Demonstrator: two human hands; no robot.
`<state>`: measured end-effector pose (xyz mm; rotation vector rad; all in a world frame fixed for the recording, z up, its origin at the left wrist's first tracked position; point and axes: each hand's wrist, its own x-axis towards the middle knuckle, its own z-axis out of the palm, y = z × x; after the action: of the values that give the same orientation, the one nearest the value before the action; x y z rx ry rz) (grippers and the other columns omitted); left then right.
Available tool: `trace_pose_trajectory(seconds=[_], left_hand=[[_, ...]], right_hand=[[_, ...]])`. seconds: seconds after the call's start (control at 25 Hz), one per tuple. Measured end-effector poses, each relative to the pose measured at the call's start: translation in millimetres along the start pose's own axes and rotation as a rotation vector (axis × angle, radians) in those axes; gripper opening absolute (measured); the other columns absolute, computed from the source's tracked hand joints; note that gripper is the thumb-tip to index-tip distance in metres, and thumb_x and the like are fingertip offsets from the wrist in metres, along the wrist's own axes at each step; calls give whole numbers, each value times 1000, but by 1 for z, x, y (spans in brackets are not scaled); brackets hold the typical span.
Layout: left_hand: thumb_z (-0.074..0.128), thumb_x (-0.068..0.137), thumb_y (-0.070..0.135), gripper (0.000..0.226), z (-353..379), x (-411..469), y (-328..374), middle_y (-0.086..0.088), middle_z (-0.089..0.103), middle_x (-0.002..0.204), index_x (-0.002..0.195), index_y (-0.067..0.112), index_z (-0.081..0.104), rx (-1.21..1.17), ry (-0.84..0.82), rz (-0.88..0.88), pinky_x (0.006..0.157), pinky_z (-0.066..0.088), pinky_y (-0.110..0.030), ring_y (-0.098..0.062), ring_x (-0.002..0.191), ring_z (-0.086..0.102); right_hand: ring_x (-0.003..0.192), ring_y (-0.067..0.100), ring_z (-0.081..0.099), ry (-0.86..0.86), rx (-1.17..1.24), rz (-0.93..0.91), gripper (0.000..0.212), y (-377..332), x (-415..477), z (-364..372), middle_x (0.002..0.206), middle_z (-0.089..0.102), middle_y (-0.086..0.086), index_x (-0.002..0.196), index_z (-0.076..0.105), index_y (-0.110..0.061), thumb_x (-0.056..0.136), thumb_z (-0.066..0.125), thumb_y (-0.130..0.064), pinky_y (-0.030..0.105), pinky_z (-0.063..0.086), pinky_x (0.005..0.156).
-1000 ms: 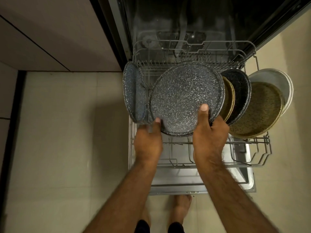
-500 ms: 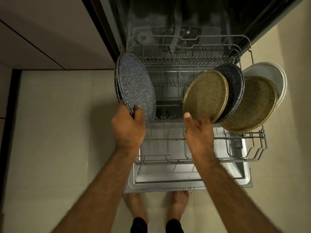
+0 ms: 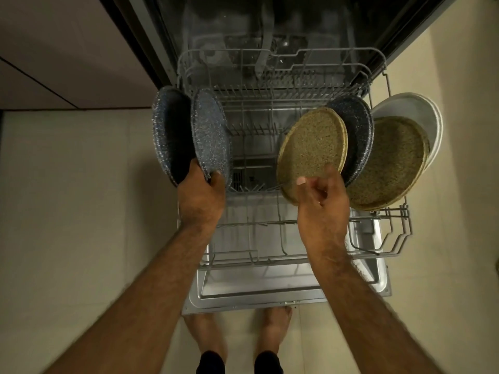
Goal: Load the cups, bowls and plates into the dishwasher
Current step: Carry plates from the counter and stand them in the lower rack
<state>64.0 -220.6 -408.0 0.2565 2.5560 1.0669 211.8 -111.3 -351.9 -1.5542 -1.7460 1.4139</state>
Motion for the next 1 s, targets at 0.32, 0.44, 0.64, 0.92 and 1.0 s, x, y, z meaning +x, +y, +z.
trace_pose_trajectory(seconds=[0.32,0.44,0.64,0.92,1.0], left_hand=[[73,92,30,51,11,-25,7,-4,66,117,130,6,48,-102,153,-60,88,56,-37,-25,101,65],[73,91,32,48,14,-39,21,-12,63,116,123,2,51,-98,326,-132,75,48,-29,-25,93,62],[68,94,30,34,24,-71,38,-10,57,98,108,3,53,-53,358,-86,68,35,-24,-23,79,54],[70,91,20,26,46,-97,45,-3,51,91,104,3,55,-59,266,74,69,41,-31,-20,75,49],[71,92,20,25,47,-102,46,3,48,87,104,4,56,-41,268,73,68,40,-29,-18,76,49]], right_hand=[[97,-1,62,127,-48,-32,48,6,10,-33,106,66,-7,142,53,-21,96,66,-22,6,49,72],[97,6,63,265,-112,-75,40,12,18,-55,104,66,-5,133,59,-18,95,67,-19,6,49,72],[92,15,65,503,-299,-130,42,23,46,-102,108,54,-8,133,56,-19,93,68,-18,37,61,80],[93,17,64,444,-494,-56,63,34,81,-118,104,67,-3,141,43,-24,86,73,-23,27,49,81],[96,19,62,476,-526,-61,66,40,85,-118,113,63,0,141,42,-24,83,75,-22,33,54,83]])
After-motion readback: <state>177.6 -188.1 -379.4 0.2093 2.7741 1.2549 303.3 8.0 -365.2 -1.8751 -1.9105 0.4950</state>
